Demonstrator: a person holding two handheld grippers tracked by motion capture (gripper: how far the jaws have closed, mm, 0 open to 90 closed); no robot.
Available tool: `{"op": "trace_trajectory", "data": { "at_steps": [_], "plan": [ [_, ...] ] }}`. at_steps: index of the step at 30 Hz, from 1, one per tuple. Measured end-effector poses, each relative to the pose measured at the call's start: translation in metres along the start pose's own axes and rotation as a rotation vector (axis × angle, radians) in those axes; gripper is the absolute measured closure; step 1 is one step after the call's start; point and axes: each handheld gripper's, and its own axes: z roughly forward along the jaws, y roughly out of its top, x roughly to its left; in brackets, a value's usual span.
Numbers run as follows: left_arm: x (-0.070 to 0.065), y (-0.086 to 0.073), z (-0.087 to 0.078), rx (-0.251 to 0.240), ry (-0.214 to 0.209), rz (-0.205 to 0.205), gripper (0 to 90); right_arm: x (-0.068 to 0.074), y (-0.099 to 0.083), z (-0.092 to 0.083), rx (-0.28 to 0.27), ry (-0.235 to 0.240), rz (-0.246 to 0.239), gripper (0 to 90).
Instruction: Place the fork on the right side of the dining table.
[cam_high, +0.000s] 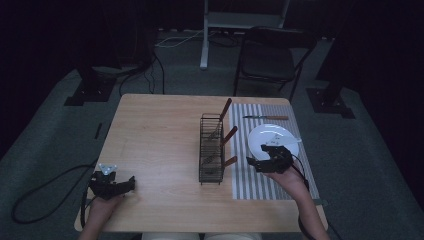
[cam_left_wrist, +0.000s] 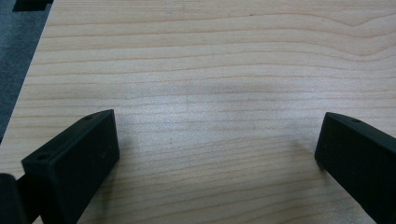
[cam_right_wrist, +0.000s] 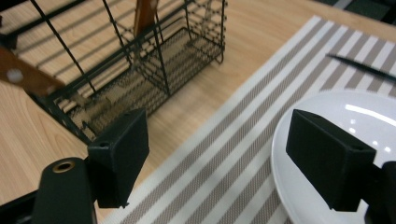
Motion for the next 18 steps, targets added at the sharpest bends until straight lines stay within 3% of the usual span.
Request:
{"op": "trace_trajectory", "data": {
  "at_steps": [18],
  "plan": [
    [0.0, 0.0, 0.0, 0.002, 0.001, 0.005, 0.1, 0.001, 0.033, 0.017, -0.025, 0.033, -0.032, 26.2]
  ]
}}
